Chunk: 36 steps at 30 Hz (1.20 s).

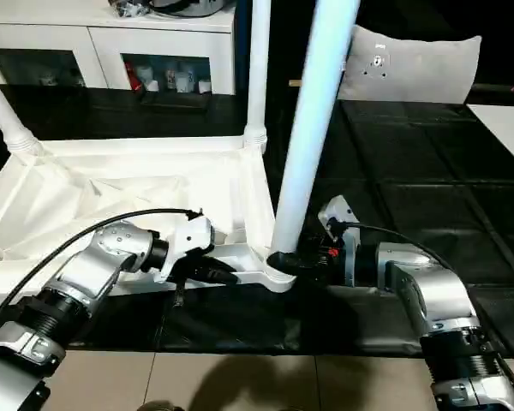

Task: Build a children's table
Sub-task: Rotate leg to tighten

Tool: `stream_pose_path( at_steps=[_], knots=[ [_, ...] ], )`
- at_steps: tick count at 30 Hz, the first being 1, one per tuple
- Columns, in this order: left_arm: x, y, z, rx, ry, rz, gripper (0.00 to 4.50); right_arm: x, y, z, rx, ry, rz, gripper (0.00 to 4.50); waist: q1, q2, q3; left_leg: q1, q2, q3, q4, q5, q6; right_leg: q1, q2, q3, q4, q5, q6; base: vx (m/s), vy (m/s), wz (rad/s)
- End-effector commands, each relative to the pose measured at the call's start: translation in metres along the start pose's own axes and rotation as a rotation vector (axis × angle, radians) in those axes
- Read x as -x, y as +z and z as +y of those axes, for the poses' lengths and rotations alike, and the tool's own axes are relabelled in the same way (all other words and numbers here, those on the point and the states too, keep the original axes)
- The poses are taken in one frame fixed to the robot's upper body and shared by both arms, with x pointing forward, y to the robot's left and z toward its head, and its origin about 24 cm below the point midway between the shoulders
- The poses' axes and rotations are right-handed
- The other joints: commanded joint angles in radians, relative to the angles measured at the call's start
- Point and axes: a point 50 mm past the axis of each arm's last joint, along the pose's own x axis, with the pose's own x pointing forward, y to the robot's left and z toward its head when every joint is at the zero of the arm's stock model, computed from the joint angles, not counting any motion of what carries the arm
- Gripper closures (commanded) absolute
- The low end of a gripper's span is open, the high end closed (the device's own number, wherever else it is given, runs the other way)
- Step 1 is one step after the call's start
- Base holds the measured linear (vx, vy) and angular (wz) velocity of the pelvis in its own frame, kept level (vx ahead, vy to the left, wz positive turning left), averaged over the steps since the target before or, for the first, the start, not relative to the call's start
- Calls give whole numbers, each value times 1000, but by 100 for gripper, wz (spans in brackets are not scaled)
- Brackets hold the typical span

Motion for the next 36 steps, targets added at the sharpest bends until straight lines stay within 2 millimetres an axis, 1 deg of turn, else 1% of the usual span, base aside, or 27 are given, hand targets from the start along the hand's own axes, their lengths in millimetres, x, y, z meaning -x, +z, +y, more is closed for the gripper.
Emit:
stream_pose_path(
  at_steps=[1,3,4,5,6,7,8,9,10,11,12,13,15,16,18,20,21,22,24,26,27,28,29,31,34,35,36],
  knots=[
    [-8,8,-5,-42,-47,-17,450,-5,1,2,3,5,-11,222,-3,-13,-65,-3,16,6,-56,-149,49,56,-61,34,-68,-254,-178,0,0,0],
    [-12,9,-4,-17,-12,-22,450,-11,1,0,6,-62,-15,228,-6,-12,-62,-3,15,5,-58,-159,42,55,-62,34,-71,-285,-170,0,0,0],
    [-14,9,-2,-2,14,-14,450,-14,0,-2,12,-100,-14,231,-9,-14,-60,-4,14,5,-60,-173,35,55,-62,32,-76,-329,-156,0,0,0],
    [-15,9,-2,4,28,-10,450,-15,0,-3,12,-115,-14,236,-10,-13,-60,-1,14,4,-60,-180,31,53,-63,32,-78,-349,-149,0,0,0],
    [-20,10,2,41,93,-13,450,-21,2,-9,-9,-221,-34,236,-12,-13,-59,0,13,4,-61,-191,27,52,-62,32,-82,-382,-138,0,0,0],
    [-22,11,3,55,115,-14,450,-24,2,-11,-17,-258,-41,239,-17,-12,-55,2,13,3,-63,-205,16,47,-62,32,-86,-417,-131,0,0,0],
    [-23,11,4,62,128,-17,450,-25,2,-12,-27,-276,-45,241,-22,-14,-56,1,9,1,-63,-217,10,51,-63,29,-89,-457,-114,0,0,0],
    [-28,14,8,105,192,-32,450,-30,4,-17,-74,-359,-63,245,-26,-10,-58,0,10,0,-63,-214,7,51,-63,30,-86,-453,-113,0,0,0],
    [-33,17,10,135,237,-42,450,-35,5,-20,-107,-424,-75,247,-33,-12,-56,-1,9,-2,-63,-222,4,50,-59,28,-89,-458,-108,0,0,0],
    [-37,20,12,160,271,-49,450,-40,6,-22,-129,-477,-81,248,-38,-11,-55,-3,8,-2,-64,-221,3,50,-58,29,-89,-456,-106,0,0,0],
    [-41,22,14,184,303,-55,450,-44,6,-24,-148,-530,-85,248,-44,-11,-58,-2,8,-2,-63,-221,-2,47,-57,29,-88,-444,-108,0,0,0],
    [-45,25,15,197,323,-59,450,-49,7,-25,-157,-560,-89,248,-51,-13,-58,-4,5,-3,-62,-220,-4,49,-58,29,-88,-435,-112,0,0,0],
    [-49,28,15,208,342,-67,450,-54,7,-23,-150,-574,-92,248,-56,-13,-59,-6,3,-2,-60,-218,10,50,-58,31,-90,-429,-111,0,0,0],
    [-51,29,14,202,337,-71,450,-56,7,-23,-150,-577,-92,248,-56,-14,-60,-4,4,0,-58,-211,19,48,-57,32,-91,-407,-115,0,0,0],
    [-52,30,13,192,333,-69,450,-58,6,-23,-140,-595,-85,248,-55,-13,-61,-7,3,1,-59,-196,30,50,-57,33,-88,-382,-120,0,0,0],
    [-50,29,13,171,328,-65,450,-58,5,-23,-106,-606,-68,248,-56,-12,-61,-7,5,2,-59,-193,31,51,-57,33,-88,-373,-123,0,0,0],
    [-48,28,13,163,331,-61,450,-58,6,-22,-104,-589,-85,248,-56,-14,-60,-8,4,2,-59,-191,32,52,-57,34,-88,-371,-123,0,0,0],
    [-47,27,13,153,331,-58,450,-57,7,-21,-109,-570,-102,215,-55,-11,-60,-6,6,2,-60,-194,33,51,-58,34,-88,-372,-125,0,0,0],
    [-45,26,14,141,332,-57,450,-56,8,-21,-113,-560,-114,183,-56,-12,-60,-6,6,1,-61,-198,34,51,-56,33,-87,-367,-127,0,0,0],
    [-40,21,14,125,332,-52,450,-47,9,-21,-57,-536,-102,163,-55,-15,-60,-6,7,3,-60,-197,38,52,-57,34,-87,-364,-127,0,0,0],
    [-36,18,14,116,330,-45,450,-42,7,-19,-53,-497,-79,163,-52,-14,-61,-5,7,2,-60,-194,40,52,-57,35,-86,-358,-128,0,0,0],
    [-35,17,14,114,330,-44,450,-41,6,-18,-57,-480,-72,148,-50,-17,-61,-7,7,3,-59,-182,47,56,-56,36,-84,-334,-131,0,0,0],
    [-34,17,14,114,331,-43,450,-40,6,-17,-59,-467,-67,140,-48,-15,-62,-7,8,5,-59,-172,50,55,-57,37,-82,-317,-137,0,0,0],
    [-30,14,14,109,327,-41,450,-34,5,-15,-49,-458,-59,127,-47,-16,-63,-8,9,4,-58,-156,52,57,-56,37,-78,-292,-145,0,0,0],
    [-25,10,13,91,303,-40,450,-25,3,-15,-57,-438,-51,99,-47,-17,-63,-8,8,3,-59,-154,53,59,-57,36,-77,-289,-147,0,0,0],
    [-22,8,11,75,282,-42,450,-19,-1,-13,-64,-423,-9,93,-48,-18,-62,-9,8,4,-58,-152,55,59,-57,36,-77,-287,-150,0,0,0],
    [-22,8,11,75,282,-42,450,-19,-1,-13,-64,-423,-9,83,-47,-18,-61,-8,9,4,-59,-152,55,59,-56,36,-78,-290,-150,0,0,0]
  ],
)
